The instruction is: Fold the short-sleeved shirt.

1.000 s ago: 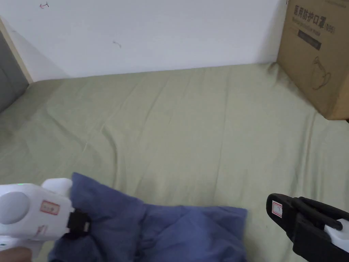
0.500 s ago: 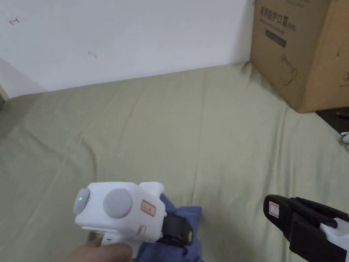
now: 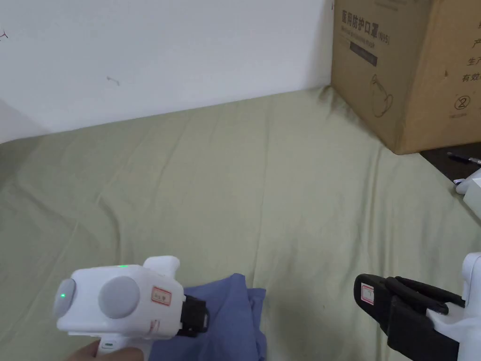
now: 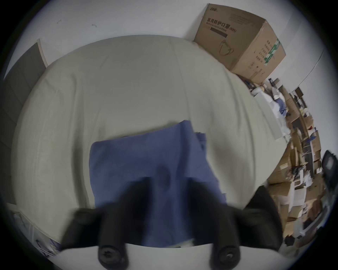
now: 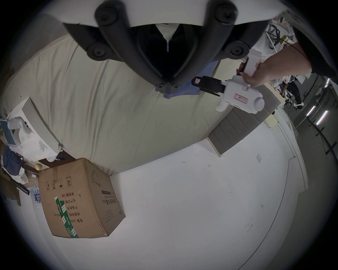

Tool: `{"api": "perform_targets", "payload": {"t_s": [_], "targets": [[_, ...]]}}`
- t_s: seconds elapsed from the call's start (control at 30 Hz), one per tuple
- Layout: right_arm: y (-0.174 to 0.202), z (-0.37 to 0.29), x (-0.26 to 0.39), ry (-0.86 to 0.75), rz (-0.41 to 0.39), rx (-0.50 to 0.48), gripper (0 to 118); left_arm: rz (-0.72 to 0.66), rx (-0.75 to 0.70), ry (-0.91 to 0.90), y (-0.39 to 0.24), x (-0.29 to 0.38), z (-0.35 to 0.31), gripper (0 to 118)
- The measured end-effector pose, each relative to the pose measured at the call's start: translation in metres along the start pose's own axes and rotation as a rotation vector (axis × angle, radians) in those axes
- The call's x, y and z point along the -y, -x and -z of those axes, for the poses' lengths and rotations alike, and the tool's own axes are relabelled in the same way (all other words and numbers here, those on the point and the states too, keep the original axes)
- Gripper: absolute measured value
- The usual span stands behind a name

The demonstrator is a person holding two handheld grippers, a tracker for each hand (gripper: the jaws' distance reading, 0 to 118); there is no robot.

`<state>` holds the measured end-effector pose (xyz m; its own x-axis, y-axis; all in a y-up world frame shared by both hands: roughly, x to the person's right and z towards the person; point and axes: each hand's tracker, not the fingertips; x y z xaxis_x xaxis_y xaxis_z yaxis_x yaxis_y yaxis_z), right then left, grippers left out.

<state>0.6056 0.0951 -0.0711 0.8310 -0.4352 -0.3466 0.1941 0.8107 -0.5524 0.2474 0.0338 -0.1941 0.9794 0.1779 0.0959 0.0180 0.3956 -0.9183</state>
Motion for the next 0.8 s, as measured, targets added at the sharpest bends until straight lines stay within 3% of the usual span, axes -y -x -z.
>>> {"api": "perform_targets", "payload": {"t_s": [0.03,0.07,0.13,0.23,0.33,0.6,0.7,0.8], "targets": [[0.001,0.001,0.001,0.006,-0.004,-0.001,0,0.020,-0.016,0.010,-0.002,0.001,0.011,4],[0.002,0.001,0.002,0.013,-0.010,0.002,0,0.017,-0.008,-0.003,-0.005,0.002,0.019,0],[0.003,0.002,0.003,0.023,-0.027,0.009,0,0.063,0.112,0.012,-0.013,0.004,0.037,0],[0.004,0.004,0.004,0.032,-0.044,0.022,0,0.239,0.045,0.028,-0.035,0.017,0.060,0],[0.003,0.006,0.003,0.039,-0.034,0.032,0,0.333,-0.009,-0.062,-0.061,0.035,0.055,0],[0.012,0.011,0.001,0.038,-0.006,0.019,0,0.523,0.123,-0.116,-0.104,0.087,0.034,0],[0.020,0.007,-0.005,0.021,-0.015,0.017,0,0.446,0.384,-0.052,-0.113,0.095,0.026,0],[0.029,-0.005,-0.020,0.002,-0.015,0.011,0,0.314,0.397,-0.281,-0.102,0.094,-0.007,0]]}}
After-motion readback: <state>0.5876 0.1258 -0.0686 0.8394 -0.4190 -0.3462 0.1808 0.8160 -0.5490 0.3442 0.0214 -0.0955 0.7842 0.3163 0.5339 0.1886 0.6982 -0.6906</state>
